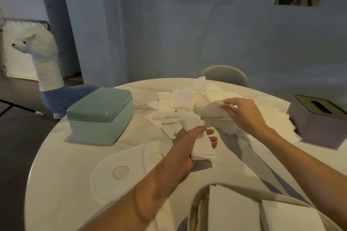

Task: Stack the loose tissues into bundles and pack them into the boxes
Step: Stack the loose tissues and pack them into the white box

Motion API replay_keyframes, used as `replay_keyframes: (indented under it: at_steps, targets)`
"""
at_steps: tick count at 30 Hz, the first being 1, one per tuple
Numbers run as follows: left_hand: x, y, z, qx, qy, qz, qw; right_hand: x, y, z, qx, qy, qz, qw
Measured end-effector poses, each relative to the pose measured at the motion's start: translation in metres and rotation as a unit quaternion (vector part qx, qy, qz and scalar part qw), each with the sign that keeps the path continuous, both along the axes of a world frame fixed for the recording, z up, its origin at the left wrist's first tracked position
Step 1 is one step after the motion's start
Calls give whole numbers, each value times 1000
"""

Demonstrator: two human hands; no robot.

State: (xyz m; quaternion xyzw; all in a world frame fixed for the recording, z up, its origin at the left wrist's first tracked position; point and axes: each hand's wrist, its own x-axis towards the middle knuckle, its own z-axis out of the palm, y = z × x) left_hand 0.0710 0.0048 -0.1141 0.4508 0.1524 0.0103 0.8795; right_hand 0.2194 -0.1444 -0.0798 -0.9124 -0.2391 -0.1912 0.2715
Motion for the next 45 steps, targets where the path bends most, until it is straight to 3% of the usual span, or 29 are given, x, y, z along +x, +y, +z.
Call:
replay_keyframes:
  at_steps: [9, 14, 19, 20, 24, 26, 28, 32, 37, 42, 45]
  targets:
    - [-4, 3, 1, -36, 14, -1, 999, -33, -18, 34, 281, 78, 74, 954]
    - [-5, 4, 7, -100, 18, -16, 995, -57, -31, 53, 313, 202, 168, 913]
    - [-12, 2, 14, -120, -1, -70, 990, -82, -40, 63, 296, 357, 317, 827]
    - [-13, 1, 13, -104, -12, -92, 990, -84, -39, 61, 273, 354, 327, 833]
    - [-23, -8, 16, -71, -33, -142, 987, -71, -27, 45, -4, 183, 223, 958]
    - [-26, -7, 19, -72, -36, -183, 980, -71, -23, 40, -61, 137, 198, 969]
    - [-30, -6, 22, -51, -37, -217, 974, -73, -25, 39, -41, 141, 206, 968]
    - [-31, -2, 17, 42, -43, -220, 974, -68, -44, 36, -29, 257, 184, 948]
    - [-24, -1, 10, 51, -66, -238, 968, -66, -61, 25, 131, 382, 164, 900]
    - [-23, -2, 7, 55, -76, -247, 964, -66, -72, 26, 341, 387, 136, 846]
    - [-18, -2, 5, 33, -71, -218, 973, -70, -74, 29, 418, 393, 141, 807]
